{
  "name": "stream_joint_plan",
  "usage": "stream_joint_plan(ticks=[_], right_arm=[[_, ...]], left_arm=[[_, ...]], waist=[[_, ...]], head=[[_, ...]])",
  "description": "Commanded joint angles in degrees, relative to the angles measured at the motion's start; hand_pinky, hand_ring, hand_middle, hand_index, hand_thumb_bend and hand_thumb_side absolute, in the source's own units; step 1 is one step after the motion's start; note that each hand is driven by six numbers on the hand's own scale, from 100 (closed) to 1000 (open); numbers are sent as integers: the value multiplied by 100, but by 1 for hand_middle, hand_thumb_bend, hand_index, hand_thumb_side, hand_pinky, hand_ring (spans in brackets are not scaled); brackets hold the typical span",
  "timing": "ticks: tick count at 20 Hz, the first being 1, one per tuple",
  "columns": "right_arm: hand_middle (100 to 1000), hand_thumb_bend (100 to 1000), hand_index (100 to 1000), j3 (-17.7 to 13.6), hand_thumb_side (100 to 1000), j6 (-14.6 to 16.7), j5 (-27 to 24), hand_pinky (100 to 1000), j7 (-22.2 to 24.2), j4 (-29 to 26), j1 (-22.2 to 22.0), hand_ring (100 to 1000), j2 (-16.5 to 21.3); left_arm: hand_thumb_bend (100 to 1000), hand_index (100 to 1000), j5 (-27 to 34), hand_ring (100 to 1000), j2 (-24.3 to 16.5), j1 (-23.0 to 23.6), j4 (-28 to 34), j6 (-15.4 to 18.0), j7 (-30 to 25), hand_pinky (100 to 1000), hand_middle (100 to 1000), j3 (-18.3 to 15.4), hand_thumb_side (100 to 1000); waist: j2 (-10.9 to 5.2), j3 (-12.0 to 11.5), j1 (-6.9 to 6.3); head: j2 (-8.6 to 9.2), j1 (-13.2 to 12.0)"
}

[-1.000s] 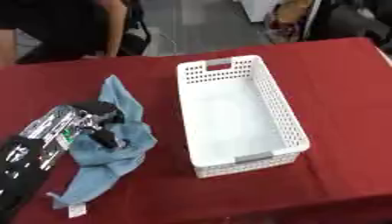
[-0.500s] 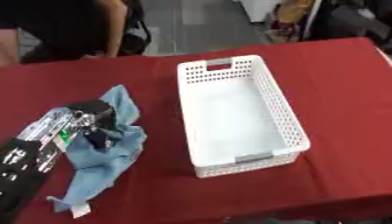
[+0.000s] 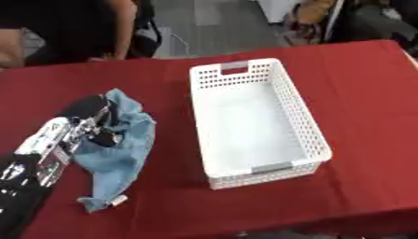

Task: Pick up objects on the table and place them in the box.

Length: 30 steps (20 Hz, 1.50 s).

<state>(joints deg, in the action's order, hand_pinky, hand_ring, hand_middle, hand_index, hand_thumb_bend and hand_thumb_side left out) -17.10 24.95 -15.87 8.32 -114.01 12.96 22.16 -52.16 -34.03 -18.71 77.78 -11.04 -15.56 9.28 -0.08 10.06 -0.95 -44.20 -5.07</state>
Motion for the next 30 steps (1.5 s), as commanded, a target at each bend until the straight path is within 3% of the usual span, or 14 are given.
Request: stream_joint_plan(ticks=[1,6,7,10,14,17,22,30], right_arm=[[870,100,955,-37,940,0,28,814,-22,-58,83,892,103],[870,100,955,-54,940,-2,41,814,-41,-58,68,892,111],[870,100,955,-57,940,-2,45,814,-44,-58,64,892,111],[870,100,955,-72,940,-3,56,814,-58,-58,54,892,103],[870,100,955,-79,940,-5,63,814,-69,-58,50,892,91],[870,100,955,-81,940,-7,65,814,-71,-58,50,892,88],[870,100,955,-77,940,-6,63,814,-67,-58,47,892,90],[870,100,955,-73,940,-12,60,814,-58,-58,39,892,86]], left_arm=[[100,267,124,100,-126,-50,185,-53,163,100,201,-183,176],[100,246,529,100,-89,-7,648,-308,663,100,196,-663,213],[100,228,735,100,-14,4,724,-380,872,100,196,-787,304],[100,210,1952,100,449,14,826,-470,1895,100,198,-1253,354],[100,201,3776,100,1016,-1,532,124,3250,100,197,-1549,384],[100,201,4485,100,1163,-22,301,599,3772,100,197,-1589,392],[100,201,4819,100,1206,-82,236,954,4038,100,197,-1607,408],[100,204,4862,100,1358,-344,326,1106,4056,100,198,-1571,427]], waist=[[-42,-11,15],[-52,-39,19],[-53,-46,22],[-53,-71,39],[-46,-87,54],[-45,-90,55],[-51,-95,58],[-58,-90,63]], head=[[8,11],[8,59],[8,67],[8,92],[8,109],[8,116],[8,123],[8,113]])
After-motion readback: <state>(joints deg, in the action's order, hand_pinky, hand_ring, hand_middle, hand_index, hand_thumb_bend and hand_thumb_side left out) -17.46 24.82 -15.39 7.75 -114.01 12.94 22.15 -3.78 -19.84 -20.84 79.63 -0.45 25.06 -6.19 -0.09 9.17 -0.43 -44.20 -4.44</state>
